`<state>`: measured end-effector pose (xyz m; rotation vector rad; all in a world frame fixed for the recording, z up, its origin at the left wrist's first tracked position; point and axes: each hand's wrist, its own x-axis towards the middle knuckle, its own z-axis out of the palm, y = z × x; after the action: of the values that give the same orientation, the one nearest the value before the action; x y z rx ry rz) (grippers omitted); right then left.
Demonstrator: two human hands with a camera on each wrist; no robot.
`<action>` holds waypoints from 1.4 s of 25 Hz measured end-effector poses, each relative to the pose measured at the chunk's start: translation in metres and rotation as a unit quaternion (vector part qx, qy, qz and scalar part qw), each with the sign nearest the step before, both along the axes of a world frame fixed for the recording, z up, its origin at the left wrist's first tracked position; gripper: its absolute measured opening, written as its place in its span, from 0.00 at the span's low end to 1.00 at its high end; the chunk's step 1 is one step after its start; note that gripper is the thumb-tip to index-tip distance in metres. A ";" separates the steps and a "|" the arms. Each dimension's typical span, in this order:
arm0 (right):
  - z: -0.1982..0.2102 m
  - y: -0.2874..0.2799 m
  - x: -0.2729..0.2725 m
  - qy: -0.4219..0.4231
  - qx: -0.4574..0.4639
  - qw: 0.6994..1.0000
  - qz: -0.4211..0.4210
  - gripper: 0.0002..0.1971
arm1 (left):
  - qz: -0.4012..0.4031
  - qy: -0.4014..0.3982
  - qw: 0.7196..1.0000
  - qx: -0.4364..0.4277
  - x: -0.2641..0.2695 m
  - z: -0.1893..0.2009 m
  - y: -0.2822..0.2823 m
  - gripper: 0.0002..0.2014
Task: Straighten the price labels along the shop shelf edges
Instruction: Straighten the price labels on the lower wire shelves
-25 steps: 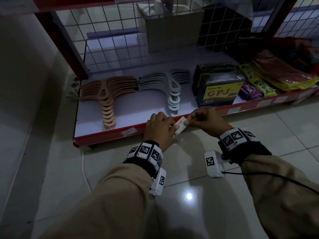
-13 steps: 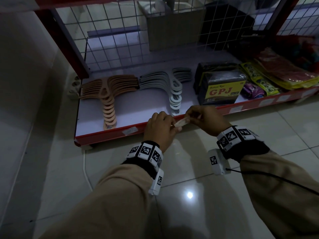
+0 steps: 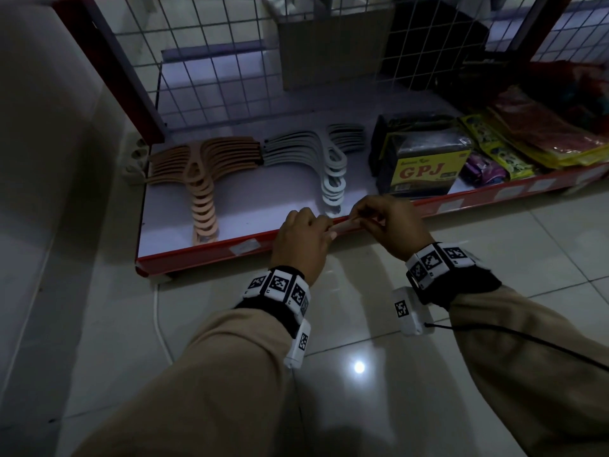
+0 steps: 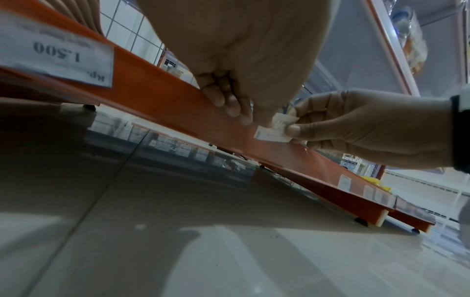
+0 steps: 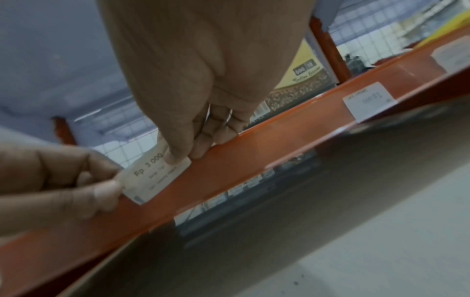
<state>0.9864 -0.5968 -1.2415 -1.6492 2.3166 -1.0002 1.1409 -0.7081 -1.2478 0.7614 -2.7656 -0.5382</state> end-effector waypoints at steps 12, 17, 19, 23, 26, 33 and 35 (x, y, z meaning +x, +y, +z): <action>-0.003 0.001 0.000 0.139 0.098 0.985 0.023 0.07 | -0.015 0.041 0.998 -0.040 0.005 0.002 0.001 0.11; -0.001 0.000 0.002 0.144 0.127 0.981 0.009 0.09 | -0.019 0.036 0.998 -0.054 0.006 0.002 -0.004 0.11; 0.000 0.000 0.003 0.153 0.139 0.978 0.010 0.09 | -0.014 0.033 0.997 -0.064 0.004 0.001 -0.001 0.12; 0.002 0.003 0.005 0.143 0.134 0.981 0.003 0.09 | 0.003 -0.022 0.997 -0.077 -0.003 -0.002 0.002 0.13; 0.001 0.004 0.006 0.159 0.146 0.976 -0.002 0.09 | 0.016 -0.046 0.994 -0.094 -0.005 -0.005 0.002 0.12; 0.001 0.006 0.008 0.170 0.135 0.976 -0.007 0.07 | 0.018 -0.075 0.988 -0.135 -0.011 -0.006 0.001 0.11; 0.001 0.006 0.008 0.174 0.139 0.975 -0.007 0.07 | 0.018 -0.073 0.988 -0.138 -0.010 -0.007 0.002 0.11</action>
<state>0.9941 -0.5908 -1.2405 -1.8059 2.5361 -0.3824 1.1306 -0.7060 -1.2548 0.8089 -2.8669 -0.0896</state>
